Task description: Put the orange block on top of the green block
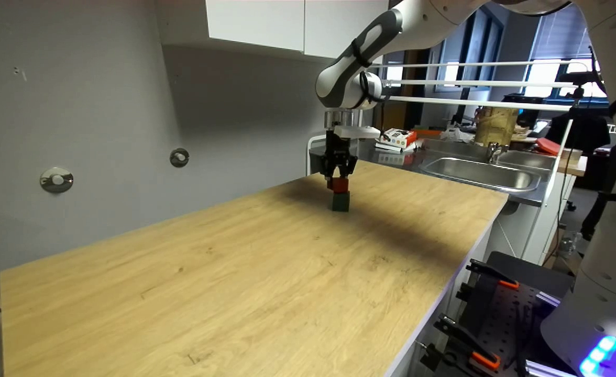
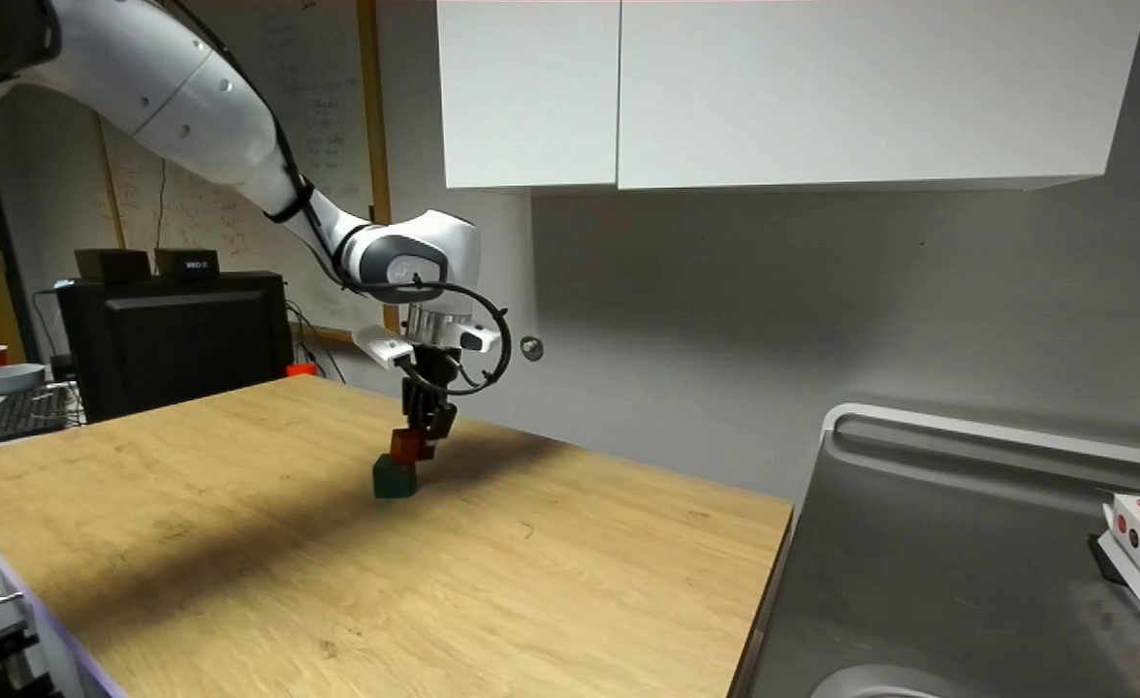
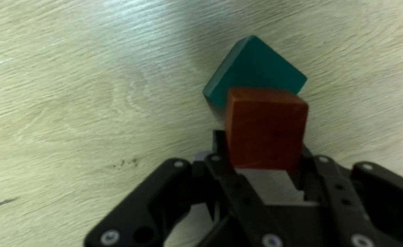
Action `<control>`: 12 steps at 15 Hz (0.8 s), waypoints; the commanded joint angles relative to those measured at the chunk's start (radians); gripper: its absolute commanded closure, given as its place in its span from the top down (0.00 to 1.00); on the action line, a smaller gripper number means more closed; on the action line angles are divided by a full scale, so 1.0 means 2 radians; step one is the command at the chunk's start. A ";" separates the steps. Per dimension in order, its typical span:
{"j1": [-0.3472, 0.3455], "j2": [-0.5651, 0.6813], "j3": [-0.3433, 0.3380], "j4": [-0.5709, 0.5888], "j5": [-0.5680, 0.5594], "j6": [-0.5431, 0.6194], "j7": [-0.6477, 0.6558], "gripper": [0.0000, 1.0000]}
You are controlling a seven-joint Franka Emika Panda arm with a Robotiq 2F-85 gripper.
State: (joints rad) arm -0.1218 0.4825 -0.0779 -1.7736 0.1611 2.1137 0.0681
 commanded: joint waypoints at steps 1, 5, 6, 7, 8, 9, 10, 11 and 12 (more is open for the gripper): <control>0.002 0.007 0.002 0.014 0.000 -0.015 0.010 0.19; 0.002 0.006 0.002 0.008 0.000 -0.013 0.010 0.30; 0.003 0.006 0.001 0.006 -0.001 -0.012 0.011 0.46; 0.004 0.005 0.001 0.005 -0.002 -0.011 0.012 0.70; 0.004 0.005 0.001 0.003 -0.002 -0.010 0.012 0.72; 0.005 0.005 0.001 0.001 -0.002 -0.009 0.013 0.73; 0.005 0.005 0.001 -0.001 -0.002 -0.008 0.014 0.80; 0.006 0.004 0.000 -0.003 -0.003 -0.006 0.015 0.87; 0.006 0.003 0.000 -0.004 -0.003 -0.005 0.015 0.94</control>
State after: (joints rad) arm -0.1172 0.4989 -0.0767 -1.7748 0.1611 2.1086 0.0710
